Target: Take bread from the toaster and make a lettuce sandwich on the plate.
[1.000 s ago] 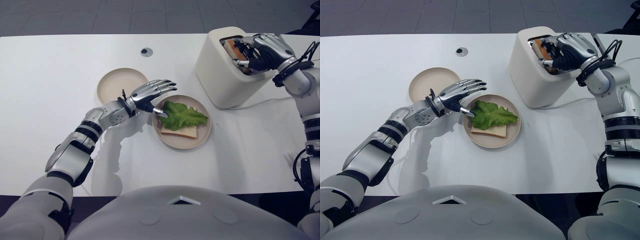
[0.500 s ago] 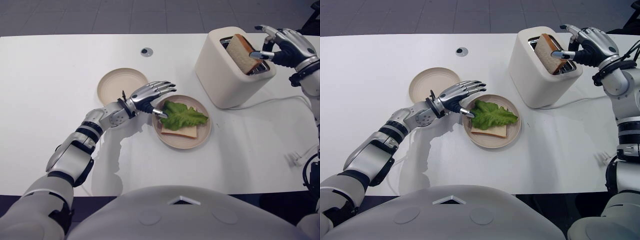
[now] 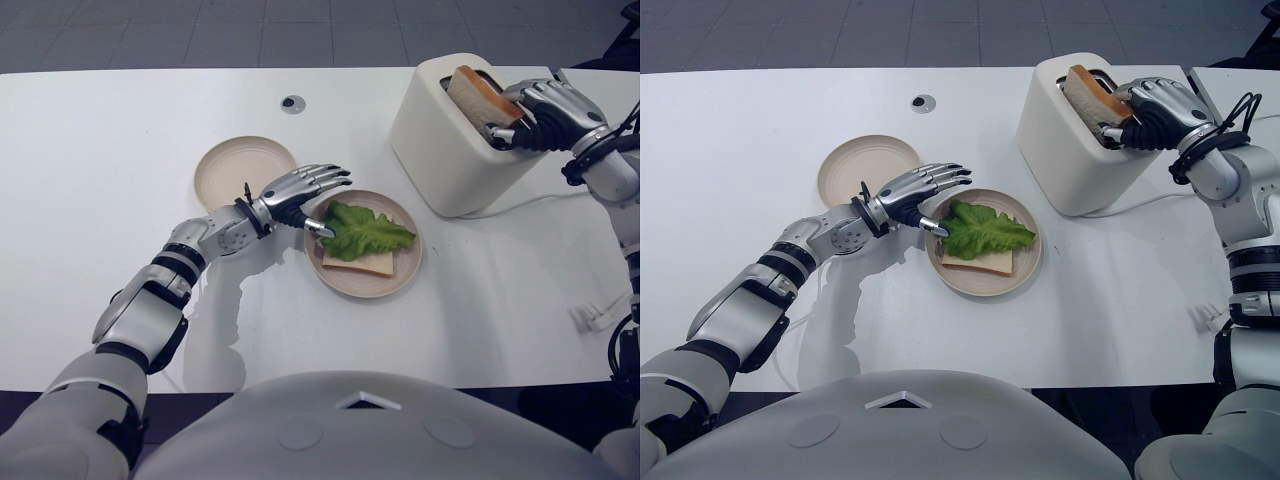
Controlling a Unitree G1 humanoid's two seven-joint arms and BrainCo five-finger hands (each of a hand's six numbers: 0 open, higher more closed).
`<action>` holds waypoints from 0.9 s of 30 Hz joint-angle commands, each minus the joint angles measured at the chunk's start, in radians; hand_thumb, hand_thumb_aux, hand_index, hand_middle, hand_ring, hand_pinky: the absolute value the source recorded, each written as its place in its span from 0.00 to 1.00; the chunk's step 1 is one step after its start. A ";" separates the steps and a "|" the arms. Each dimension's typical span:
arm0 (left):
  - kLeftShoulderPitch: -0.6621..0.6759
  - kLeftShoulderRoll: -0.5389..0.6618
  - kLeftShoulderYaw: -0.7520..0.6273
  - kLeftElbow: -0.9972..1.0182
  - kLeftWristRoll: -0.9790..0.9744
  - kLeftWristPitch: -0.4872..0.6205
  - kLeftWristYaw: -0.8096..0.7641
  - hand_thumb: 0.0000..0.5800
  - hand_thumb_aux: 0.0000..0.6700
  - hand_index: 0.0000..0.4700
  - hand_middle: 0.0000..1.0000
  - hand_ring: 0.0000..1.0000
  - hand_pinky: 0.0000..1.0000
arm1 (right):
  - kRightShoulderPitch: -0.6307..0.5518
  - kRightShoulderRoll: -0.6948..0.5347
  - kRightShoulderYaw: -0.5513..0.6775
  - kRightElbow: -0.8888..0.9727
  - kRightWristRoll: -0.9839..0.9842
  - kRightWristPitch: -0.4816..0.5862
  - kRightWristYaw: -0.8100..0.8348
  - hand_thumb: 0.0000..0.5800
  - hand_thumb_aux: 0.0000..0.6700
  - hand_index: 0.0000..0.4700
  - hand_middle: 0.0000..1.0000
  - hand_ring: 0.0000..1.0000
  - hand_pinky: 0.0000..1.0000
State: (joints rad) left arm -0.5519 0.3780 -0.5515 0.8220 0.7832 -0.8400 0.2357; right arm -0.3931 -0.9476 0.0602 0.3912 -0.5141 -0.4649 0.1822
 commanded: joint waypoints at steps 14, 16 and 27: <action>-0.012 0.030 0.066 0.019 -0.105 -0.088 0.002 0.00 0.00 0.00 0.00 0.00 0.00 | -0.099 0.139 -0.232 -0.116 0.452 -0.139 -0.076 1.00 1.00 1.00 0.62 0.62 0.62; -0.010 0.037 0.096 0.019 -0.164 -0.128 -0.016 0.00 0.00 0.00 0.00 0.00 0.00 | -0.076 0.154 -0.218 -0.158 0.570 -0.094 0.028 1.00 1.00 1.00 0.62 0.62 0.62; 0.007 0.030 0.251 0.028 -0.611 -0.316 -0.259 0.00 0.00 0.00 0.00 0.00 0.00 | 0.110 0.264 0.065 -0.280 0.803 0.208 0.616 1.00 1.00 1.00 1.00 1.00 1.00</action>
State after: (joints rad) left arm -0.5544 0.4168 -0.3216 0.8557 0.2547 -1.1368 0.0348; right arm -0.2996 -0.7106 0.0687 0.0868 0.3100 -0.2706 0.7214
